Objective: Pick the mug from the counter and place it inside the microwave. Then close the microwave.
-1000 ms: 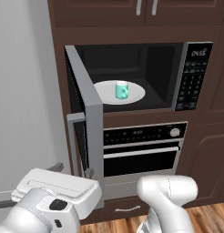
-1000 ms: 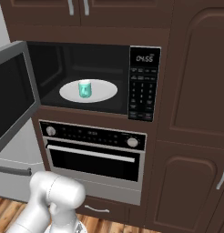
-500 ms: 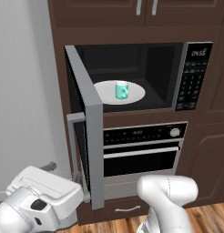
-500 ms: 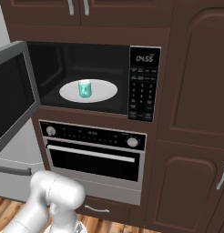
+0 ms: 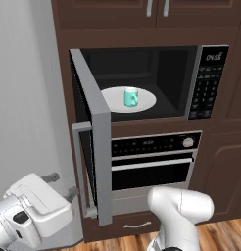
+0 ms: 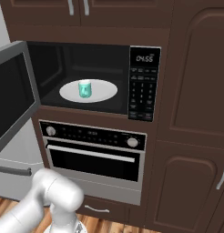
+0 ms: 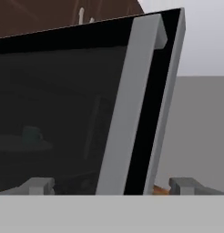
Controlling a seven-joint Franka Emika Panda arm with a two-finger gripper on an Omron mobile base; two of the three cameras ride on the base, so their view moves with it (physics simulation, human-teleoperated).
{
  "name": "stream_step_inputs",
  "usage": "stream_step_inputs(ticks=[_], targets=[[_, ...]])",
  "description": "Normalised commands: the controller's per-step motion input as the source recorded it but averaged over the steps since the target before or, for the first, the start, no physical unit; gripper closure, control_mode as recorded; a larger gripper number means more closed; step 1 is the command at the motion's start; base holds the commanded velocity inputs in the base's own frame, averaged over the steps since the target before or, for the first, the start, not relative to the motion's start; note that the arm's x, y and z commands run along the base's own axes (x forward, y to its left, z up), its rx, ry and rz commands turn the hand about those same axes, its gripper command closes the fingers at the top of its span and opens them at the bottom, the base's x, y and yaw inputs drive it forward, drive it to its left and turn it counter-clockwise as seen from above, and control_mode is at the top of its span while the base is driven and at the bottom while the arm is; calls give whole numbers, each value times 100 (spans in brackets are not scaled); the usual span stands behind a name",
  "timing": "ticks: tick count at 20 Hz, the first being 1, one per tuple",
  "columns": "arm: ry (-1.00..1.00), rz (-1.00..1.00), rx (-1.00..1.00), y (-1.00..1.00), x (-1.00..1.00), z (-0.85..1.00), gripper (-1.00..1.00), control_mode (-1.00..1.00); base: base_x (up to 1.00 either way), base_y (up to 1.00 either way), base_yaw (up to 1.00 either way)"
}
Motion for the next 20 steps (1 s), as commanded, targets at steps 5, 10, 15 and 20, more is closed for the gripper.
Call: stream_step_inputs(ticks=[5,10,15,20], targets=[[0,-7,0,-34,0,0,-100,-100,0,0,0],[0,-1,0,-40,0,0,-100,-100,0,0,0],[1,0,0,-40,24,0,-100,-100,0,0,0],[1,2,1,-44,25,0,-100,-100,0,0,0]])
